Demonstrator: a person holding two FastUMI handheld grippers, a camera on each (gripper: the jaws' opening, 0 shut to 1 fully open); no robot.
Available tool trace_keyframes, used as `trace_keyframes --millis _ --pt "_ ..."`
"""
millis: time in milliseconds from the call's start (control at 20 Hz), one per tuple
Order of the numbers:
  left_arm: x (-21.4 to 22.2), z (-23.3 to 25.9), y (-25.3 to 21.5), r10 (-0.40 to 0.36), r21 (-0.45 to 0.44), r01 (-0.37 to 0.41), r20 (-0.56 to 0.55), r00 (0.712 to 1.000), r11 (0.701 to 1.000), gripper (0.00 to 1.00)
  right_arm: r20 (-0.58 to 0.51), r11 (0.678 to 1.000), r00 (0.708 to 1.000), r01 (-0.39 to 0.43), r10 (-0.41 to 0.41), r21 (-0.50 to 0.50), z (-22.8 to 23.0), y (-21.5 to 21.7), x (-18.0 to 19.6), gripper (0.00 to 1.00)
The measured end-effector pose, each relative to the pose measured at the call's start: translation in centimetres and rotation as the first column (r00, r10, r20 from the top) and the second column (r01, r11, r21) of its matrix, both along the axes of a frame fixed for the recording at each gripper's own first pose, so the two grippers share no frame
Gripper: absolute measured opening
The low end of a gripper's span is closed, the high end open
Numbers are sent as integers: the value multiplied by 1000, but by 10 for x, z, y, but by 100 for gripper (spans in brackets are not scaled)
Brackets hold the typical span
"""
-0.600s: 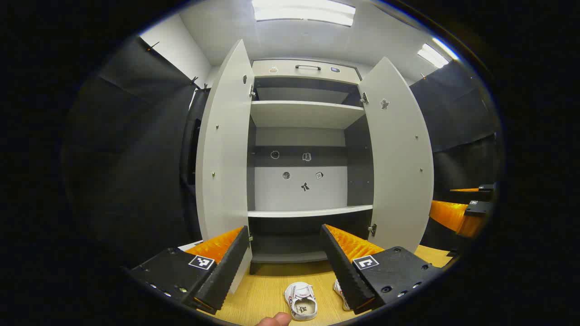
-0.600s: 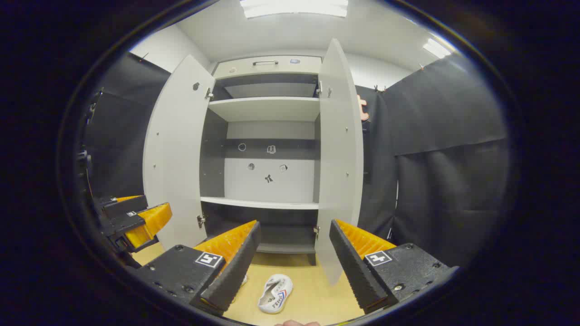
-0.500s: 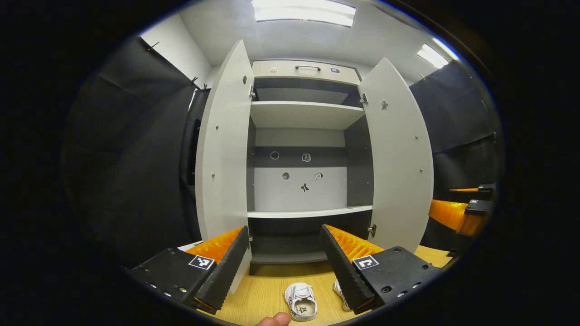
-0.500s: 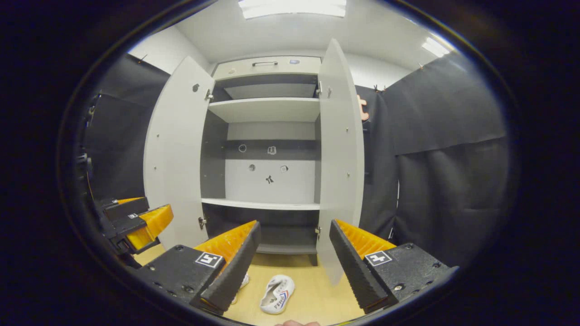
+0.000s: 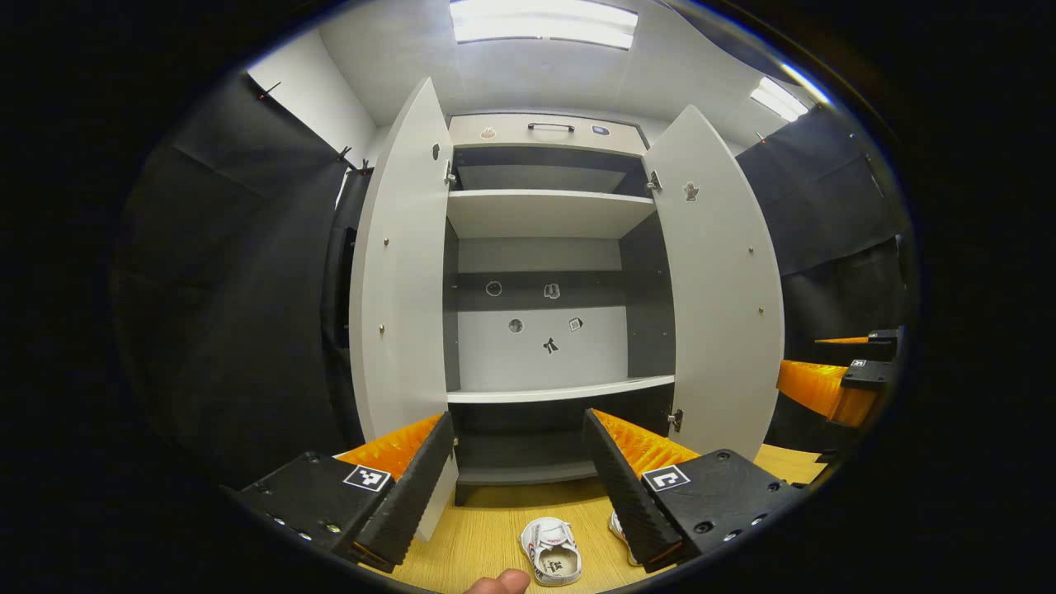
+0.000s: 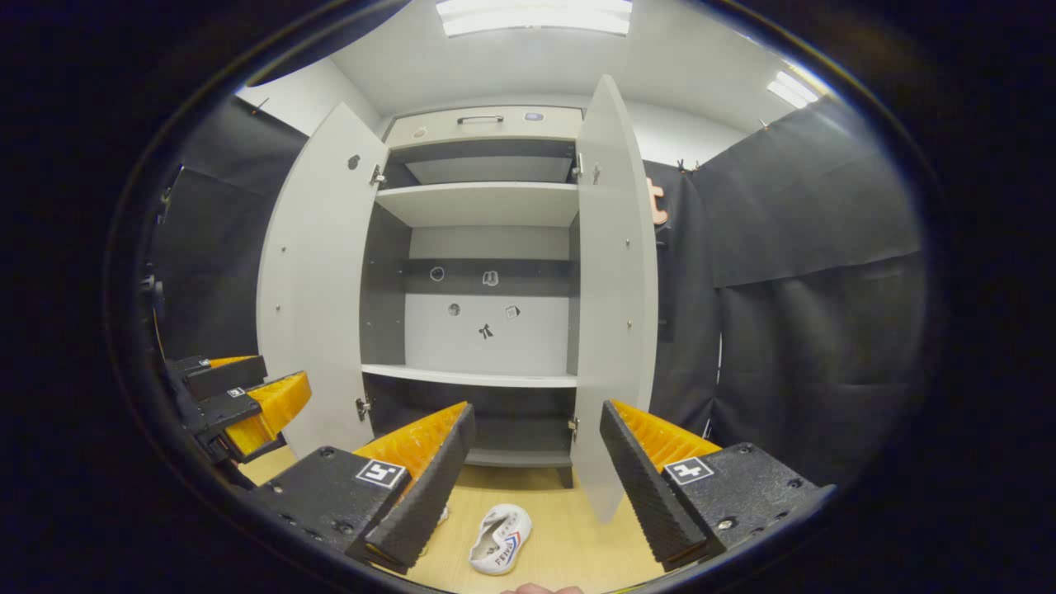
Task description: Grab one shoe with the right hand and put it into the shoe cabinet, grab the other shoe with the left hand and put it into the shoe cabinet; then close the right door with the right hand and the left door with the left hand.
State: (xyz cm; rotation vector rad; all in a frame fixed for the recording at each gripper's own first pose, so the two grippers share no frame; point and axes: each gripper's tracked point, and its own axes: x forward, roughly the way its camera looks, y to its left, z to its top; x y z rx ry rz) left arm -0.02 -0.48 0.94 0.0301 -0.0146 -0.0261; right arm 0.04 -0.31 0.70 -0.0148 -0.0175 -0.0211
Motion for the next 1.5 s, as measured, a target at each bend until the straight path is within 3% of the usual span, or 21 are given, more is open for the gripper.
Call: trace_keyframes --millis 250,300,350,600,800,950,1000,1050,1200,1400,1500 --pt "2 -1 0 -4 8 4 7 1000 1000 94 -18 999 1000 -8 8 -33 -6 6 1 99" --pt "2 -1 1 0 7 0 6 1000 1000 94 -22 999 1000 -10 9 -32 -7 7 3 94" --pt "3 -1 2 2 5 -2 6 1000 1000 94 -30 999 999 -12 11 -31 -9 8 4 99" --pt "6 0 6 11 0 -11 12 1000 1000 94 -47 1000 999 -19 19 -14 -14 11 10 99" --pt "6 -2 8 13 -2 -13 13 1000 1000 94 -91 999 995 -48 49 8 -33 26 19 99" --pt "7 -2 11 14 -4 -14 11 1000 1000 94 -171 995 980 -102 103 16 -75 49 36 99" --pt "6 -2 11 14 -4 -14 12 1000 1000 94 -213 991 968 -129 131 21 -96 59 43 94" --pt "4 -3 13 15 -3 -15 13 1000 1000 94 -260 988 953 -151 153 28 -119 67 48 99" --pt "3 -5 20 19 6 -19 11 1000 1000 94 -403 979 893 -193 201 61 -192 86 63 96" --pt "3 -10 36 43 -2 -43 7 999 999 94 -583 976 782 -174 218 131 -278 98 76 88" --pt "3 -15 46 60 -9 -60 0 998 998 94 -636 980 745 -141 200 143 -308 94 75 84"
